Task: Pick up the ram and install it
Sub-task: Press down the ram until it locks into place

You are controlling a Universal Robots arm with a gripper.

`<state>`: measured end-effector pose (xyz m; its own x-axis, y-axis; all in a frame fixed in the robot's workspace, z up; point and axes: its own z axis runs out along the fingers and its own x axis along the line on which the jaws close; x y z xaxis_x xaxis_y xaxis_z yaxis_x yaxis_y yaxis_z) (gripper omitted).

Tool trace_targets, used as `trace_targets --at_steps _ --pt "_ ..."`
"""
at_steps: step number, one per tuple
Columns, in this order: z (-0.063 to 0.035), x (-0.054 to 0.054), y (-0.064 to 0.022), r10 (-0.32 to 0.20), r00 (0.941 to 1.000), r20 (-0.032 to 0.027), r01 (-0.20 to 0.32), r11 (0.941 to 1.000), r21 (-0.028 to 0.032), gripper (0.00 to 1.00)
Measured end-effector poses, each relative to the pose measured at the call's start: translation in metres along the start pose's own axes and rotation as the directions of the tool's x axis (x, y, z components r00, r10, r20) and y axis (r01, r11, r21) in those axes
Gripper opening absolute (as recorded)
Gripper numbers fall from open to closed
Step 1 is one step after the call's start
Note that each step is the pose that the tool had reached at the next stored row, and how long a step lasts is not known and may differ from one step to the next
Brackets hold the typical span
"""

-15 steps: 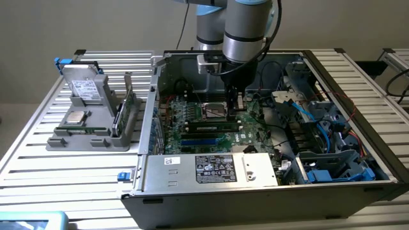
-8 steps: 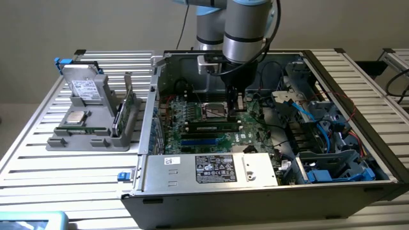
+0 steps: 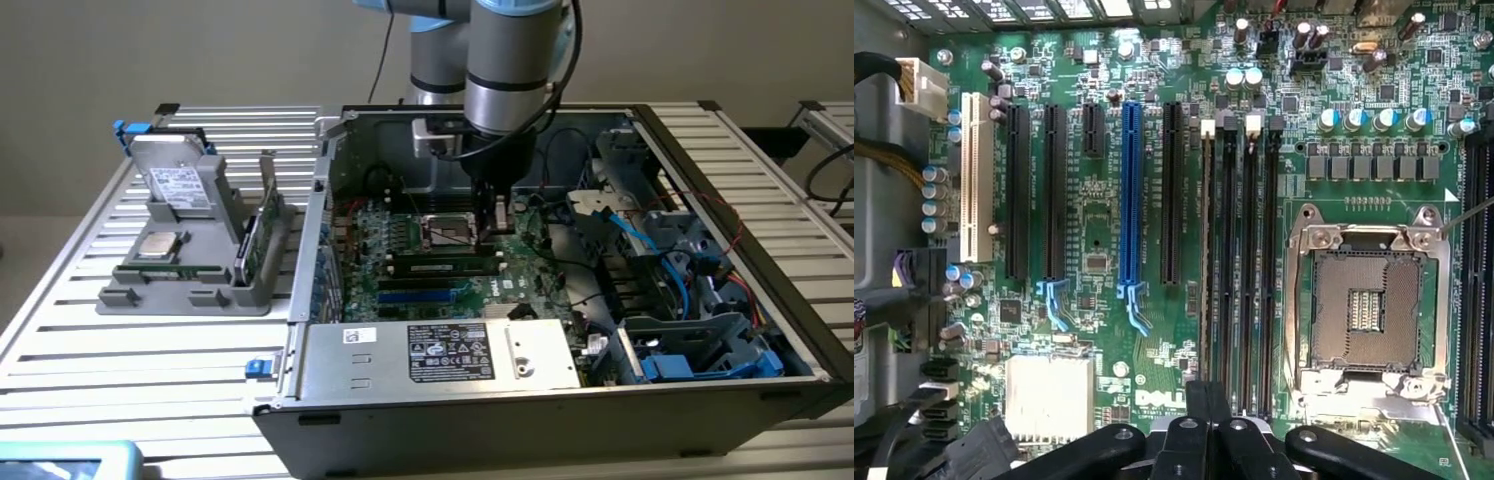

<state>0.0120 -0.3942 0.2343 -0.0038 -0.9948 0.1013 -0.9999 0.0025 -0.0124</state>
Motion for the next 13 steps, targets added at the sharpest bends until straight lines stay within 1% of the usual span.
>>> trace_targets --at_steps 3,8,13 --pt "0.0019 -0.0011 0.0 0.005 1.0 -0.0011 -0.005 1.0 0.002 0.11" --pt "0.0027 -0.0012 0.0002 0.014 0.9999 -0.0042 -0.014 0.9999 0.0019 0.11" --pt "0.0048 -0.0032 0.0003 0.016 0.9999 -0.0051 -0.016 0.9999 0.0024 0.11"
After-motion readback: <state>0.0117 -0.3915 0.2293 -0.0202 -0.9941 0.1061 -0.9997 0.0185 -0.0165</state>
